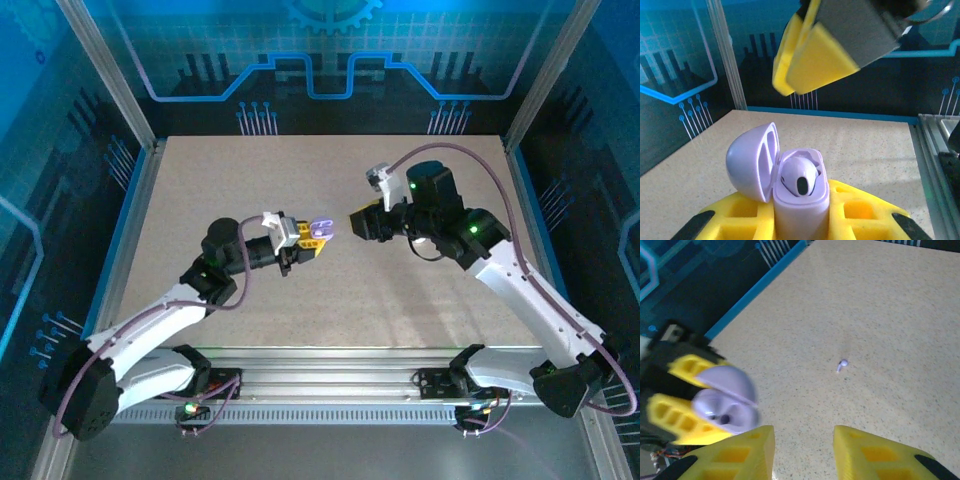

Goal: Insert wireless bluetooth earbuds into charging case

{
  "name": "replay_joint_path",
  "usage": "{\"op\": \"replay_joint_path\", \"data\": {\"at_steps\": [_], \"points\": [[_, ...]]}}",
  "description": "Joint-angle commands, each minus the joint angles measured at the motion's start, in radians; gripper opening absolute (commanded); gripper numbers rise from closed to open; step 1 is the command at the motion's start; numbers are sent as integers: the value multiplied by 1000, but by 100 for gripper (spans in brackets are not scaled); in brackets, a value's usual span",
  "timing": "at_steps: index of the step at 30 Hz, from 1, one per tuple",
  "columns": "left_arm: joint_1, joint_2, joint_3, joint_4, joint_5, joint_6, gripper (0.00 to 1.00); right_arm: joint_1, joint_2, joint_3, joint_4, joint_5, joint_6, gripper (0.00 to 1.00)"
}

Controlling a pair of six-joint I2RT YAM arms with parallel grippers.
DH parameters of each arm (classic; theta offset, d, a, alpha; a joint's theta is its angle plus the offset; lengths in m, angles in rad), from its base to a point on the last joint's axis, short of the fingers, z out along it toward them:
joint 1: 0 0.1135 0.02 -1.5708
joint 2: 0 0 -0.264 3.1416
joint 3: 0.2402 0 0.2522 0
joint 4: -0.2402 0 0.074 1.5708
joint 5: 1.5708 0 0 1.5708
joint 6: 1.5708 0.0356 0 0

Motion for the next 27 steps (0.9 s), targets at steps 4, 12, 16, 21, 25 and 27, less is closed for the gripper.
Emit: {"op": "replay_joint_path", "data": {"at_steps": [4,12,16,21,25,27], "points": [[-1,-90,-15,-131,47,225,19,-40,-16,-88,74,-3,99,35],[-13,-176,-24,-248,23,349,19,-30,105,-77,60,14,161,34],[-13,-210,-36,-273,-17,359,19,9,204,-2,5,65,176,33],[-12,-240,-46,-317,-113,311,18,57,381,145,-90,135,223,30],[-6,-275,-51,-360,-215,261,18,74,525,267,-146,161,276,29],[0,-302,-51,-408,-278,232,18,77,603,325,-168,174,311,29]]}}
